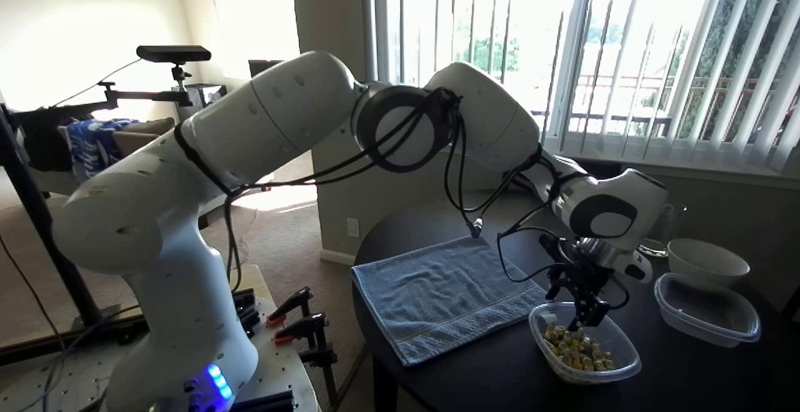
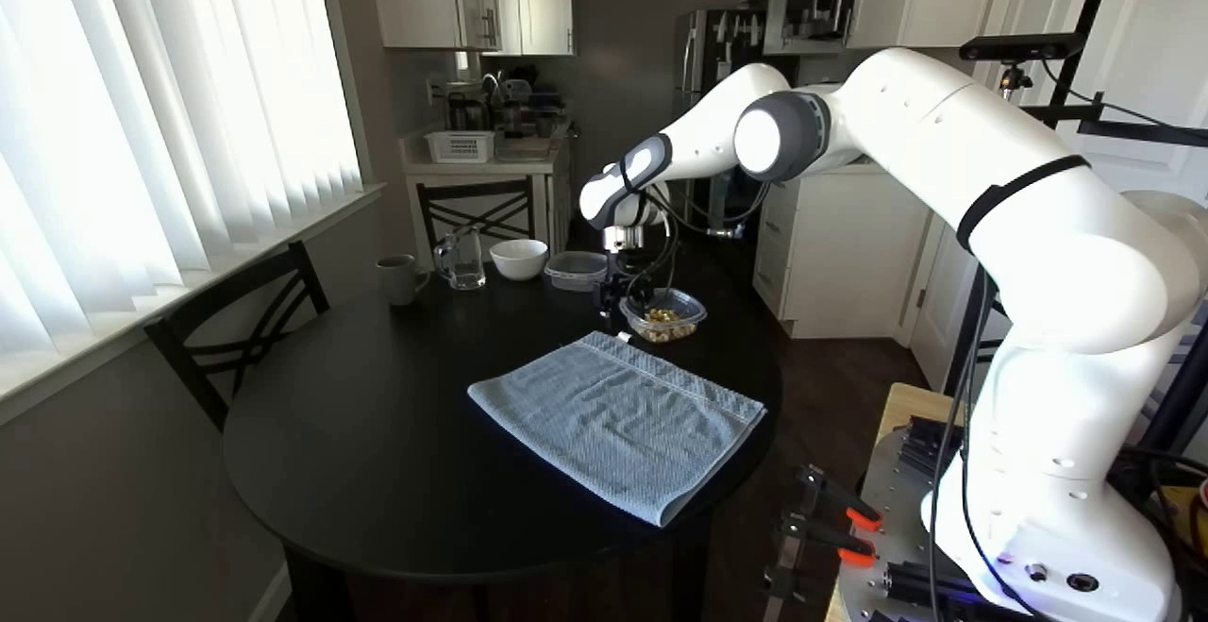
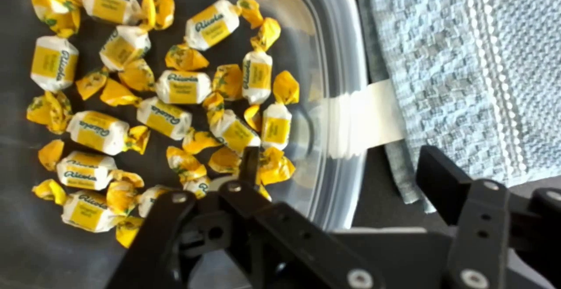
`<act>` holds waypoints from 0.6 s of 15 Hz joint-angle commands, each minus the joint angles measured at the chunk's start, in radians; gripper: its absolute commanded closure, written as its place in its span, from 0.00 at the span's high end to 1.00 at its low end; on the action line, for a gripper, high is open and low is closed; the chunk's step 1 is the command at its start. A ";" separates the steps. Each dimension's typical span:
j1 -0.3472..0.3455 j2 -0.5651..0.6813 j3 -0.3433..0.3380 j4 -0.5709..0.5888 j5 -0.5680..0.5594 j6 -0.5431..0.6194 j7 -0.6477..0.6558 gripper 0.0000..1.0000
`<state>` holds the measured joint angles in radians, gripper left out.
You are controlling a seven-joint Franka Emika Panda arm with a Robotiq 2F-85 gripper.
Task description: Pour the contents of the bowl onto the blue towel
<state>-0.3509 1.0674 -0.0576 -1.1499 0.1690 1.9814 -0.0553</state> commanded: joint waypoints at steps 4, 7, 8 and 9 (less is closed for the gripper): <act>-0.013 0.040 0.006 0.104 0.013 -0.061 0.005 0.41; -0.013 0.038 0.007 0.111 0.011 -0.067 0.006 0.20; -0.015 0.039 0.010 0.113 0.013 -0.072 0.003 0.15; -0.016 0.040 0.011 0.115 0.015 -0.077 0.002 0.08</act>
<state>-0.3551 1.0996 -0.0576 -1.0591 0.1690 1.9458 -0.0544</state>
